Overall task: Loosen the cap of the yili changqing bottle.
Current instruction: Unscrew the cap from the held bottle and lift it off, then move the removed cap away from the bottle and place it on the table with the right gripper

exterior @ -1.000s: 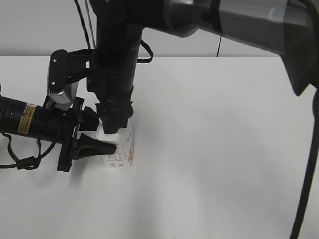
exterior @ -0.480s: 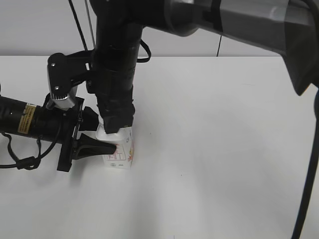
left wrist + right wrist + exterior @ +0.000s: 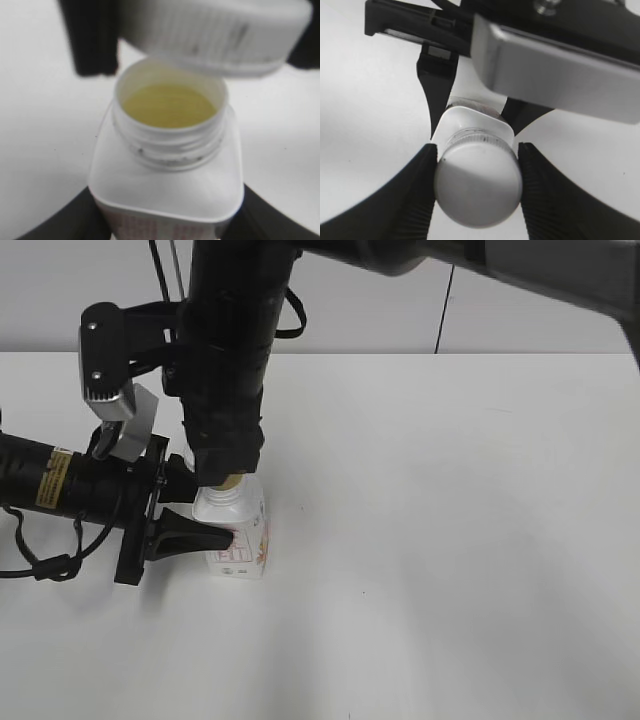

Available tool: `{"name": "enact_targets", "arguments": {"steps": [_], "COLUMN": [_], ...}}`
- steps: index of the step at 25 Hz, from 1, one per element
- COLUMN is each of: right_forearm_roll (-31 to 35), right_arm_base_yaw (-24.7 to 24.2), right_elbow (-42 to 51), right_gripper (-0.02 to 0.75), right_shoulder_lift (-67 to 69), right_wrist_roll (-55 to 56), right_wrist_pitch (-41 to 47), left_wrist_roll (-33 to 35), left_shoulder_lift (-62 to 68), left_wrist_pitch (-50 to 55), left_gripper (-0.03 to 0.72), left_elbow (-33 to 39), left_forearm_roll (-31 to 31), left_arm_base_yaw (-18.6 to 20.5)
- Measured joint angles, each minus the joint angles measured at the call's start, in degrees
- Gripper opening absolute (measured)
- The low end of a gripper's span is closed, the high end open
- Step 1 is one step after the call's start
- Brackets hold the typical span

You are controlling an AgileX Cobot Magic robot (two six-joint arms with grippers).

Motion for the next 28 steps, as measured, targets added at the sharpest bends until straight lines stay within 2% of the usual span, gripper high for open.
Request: {"name": "enact_targets", "arguments": {"steps": [3, 8, 11, 23, 28], "right_forearm_roll": [-2.00, -10.34, -10.53, -4.46, -4.08], "right_arm_base_yaw": [0.00, -0.12, -1.43, -16.79, -22.04], "right_elbow": [0.00, 0.00, 0.00, 0.00, 0.57], "right_gripper": [0.389, 0.389, 0.389, 0.389, 0.389], "right_shoulder_lift": [-1.16, -3.28, -4.86, -6.33, -6.71], "right_wrist_roll": [3.73, 10.52, 11.26, 20.12, 29.36], "right_wrist_pitch": [0.00, 0.00, 0.00, 0.00, 0.00], "left_wrist_roll": [0.00, 0.00, 0.00, 0.00, -0.03], "left_shoulder_lift": [0.00, 0.00, 0.00, 0.00, 0.00], "left_wrist_pitch": [0.00, 0.00, 0.00, 0.05, 0.11], "left_gripper": [0.364, 0.364, 0.364, 0.364, 0.364], "left_elbow": [0.00, 0.00, 0.00, 0.00, 0.00], "left_forearm_roll": [0.00, 0.00, 0.00, 0.00, 0.00], "left_arm_base_yaw": [0.00, 0.00, 0.00, 0.00, 0.00]}}
